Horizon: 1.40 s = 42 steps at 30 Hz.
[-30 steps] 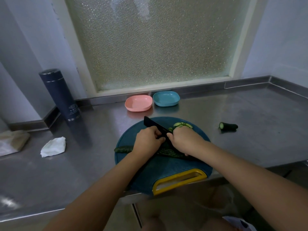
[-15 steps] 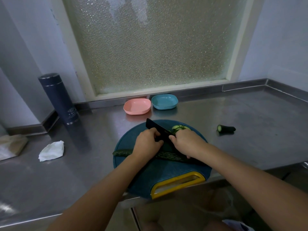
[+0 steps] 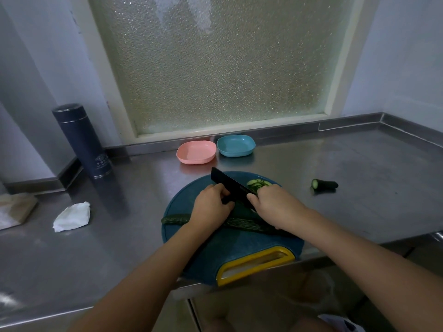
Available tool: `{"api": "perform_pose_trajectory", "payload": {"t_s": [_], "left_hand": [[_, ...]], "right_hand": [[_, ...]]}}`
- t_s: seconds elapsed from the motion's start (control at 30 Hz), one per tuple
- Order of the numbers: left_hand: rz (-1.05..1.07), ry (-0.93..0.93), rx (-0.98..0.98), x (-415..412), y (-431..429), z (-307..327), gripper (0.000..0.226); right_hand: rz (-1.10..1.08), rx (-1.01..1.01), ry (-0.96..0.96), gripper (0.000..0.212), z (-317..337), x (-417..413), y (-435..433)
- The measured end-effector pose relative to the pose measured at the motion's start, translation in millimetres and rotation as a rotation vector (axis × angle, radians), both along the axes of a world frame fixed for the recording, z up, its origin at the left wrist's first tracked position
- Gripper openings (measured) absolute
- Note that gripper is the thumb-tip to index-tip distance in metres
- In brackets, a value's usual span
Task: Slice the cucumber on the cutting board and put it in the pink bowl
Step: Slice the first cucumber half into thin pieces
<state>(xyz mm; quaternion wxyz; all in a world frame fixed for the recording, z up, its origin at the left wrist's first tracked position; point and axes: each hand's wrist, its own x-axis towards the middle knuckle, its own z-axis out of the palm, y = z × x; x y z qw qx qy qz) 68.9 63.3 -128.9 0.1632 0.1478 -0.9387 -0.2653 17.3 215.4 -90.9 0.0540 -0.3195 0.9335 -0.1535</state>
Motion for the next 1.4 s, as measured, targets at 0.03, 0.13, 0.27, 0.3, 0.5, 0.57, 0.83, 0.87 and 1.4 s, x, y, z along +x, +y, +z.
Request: {"api": "perform_pose_trajectory", "payload": {"t_s": [0.03,0.13,0.27,0.3,0.5,0.57,0.83,0.87,1.4], "left_hand": [[-0.001,-0.001,0.0,0,0,0,0.027],[-0.001,-0.001,0.004,0,-1,0,0.026],[0.0,0.012,0.011,0,-3,-1,0.025],[-0.001,0.012,0.014,0,-3,-1,0.025],[0.005,0.006,0.019,0,-3,-1,0.025],[0.008,0.008,0.026,0,-3,-2,0.024],[0.014,0.027,0.085,3,-2,-3,0.022],[0.01,0.024,0.085,3,-2,-2,0.023],[0.04,0.017,0.081,5,-1,-2,0.023]], "right_hand": [[0.001,-0.005,0.003,0.047,0,0,0],[-0.009,-0.02,-0.001,0.047,1,2,1],[-0.029,0.007,-0.04,0.05,3,4,-4],[-0.031,0.012,-0.042,0.051,3,4,-5],[-0.009,0.045,-0.026,0.046,-3,1,-20],[-0.015,0.067,-0.02,0.045,-6,1,-27],[-0.036,0.067,-0.012,0.044,-7,-5,-18],[-0.048,0.054,-0.022,0.044,-5,-6,-15],[-0.043,0.132,-0.177,0.049,11,-9,-5]]}}
